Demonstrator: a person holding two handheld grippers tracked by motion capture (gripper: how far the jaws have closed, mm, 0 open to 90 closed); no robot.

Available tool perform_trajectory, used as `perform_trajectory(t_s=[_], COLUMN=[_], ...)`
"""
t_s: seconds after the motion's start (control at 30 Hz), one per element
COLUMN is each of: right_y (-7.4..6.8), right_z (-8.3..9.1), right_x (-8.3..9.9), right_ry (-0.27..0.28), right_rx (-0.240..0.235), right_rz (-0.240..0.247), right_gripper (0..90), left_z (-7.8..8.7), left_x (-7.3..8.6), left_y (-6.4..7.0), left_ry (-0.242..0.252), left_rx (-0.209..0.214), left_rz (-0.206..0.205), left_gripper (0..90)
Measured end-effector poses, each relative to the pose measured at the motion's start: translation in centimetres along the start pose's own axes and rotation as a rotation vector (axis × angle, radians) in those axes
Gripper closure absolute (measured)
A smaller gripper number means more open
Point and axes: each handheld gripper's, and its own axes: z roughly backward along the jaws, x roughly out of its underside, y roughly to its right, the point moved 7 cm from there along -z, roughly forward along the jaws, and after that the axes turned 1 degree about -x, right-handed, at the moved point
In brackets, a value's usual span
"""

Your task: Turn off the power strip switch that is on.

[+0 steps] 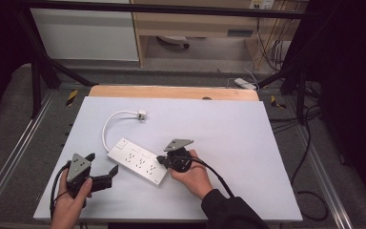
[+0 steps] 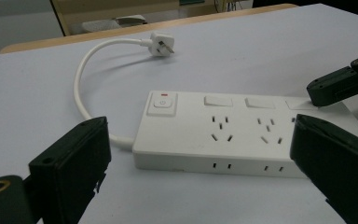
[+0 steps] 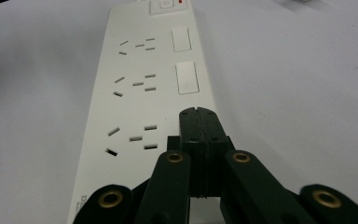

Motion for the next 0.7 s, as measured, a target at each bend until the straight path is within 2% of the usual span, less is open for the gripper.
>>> perform_trajectory(t_s=[0.17, 0.2, 0.23, 0.43, 0.7], right_y=[-0.03, 0.0, 0.03, 0.08, 0.36], right_z=[0.0, -0.01, -0.04, 0.12, 0.43], right_x=[0.08, 0.26, 0.27, 0.39, -0.35], right_ry=[-0.004, -0.025, -0.009, -0.008, 0.024], right_rx=[0.002, 0.005, 0.005, -0.003, 0.004], right_rz=[0.012, 0.014, 0.018, 0.01, 0.005], right_gripper=[90.0, 90.0, 90.0, 90.0, 90.0], left_z=[0.0, 0.0, -0.01, -0.01, 0.0], left_x=[0.0, 0.0, 0.0, -0.02, -0.06], left_y=[-0.01, -0.01, -0.01, -0.01, 0.01], left_ry=[-0.001, 0.0, 0.0, 0.0, 0.003], left_rx=[0.0, 0.0, 0.0, 0.001, 0.002], left_rz=[0.0, 0.0, 0.0, -0.001, 0.002], left_gripper=[4.9, 4.9, 4.9, 4.9, 4.9])
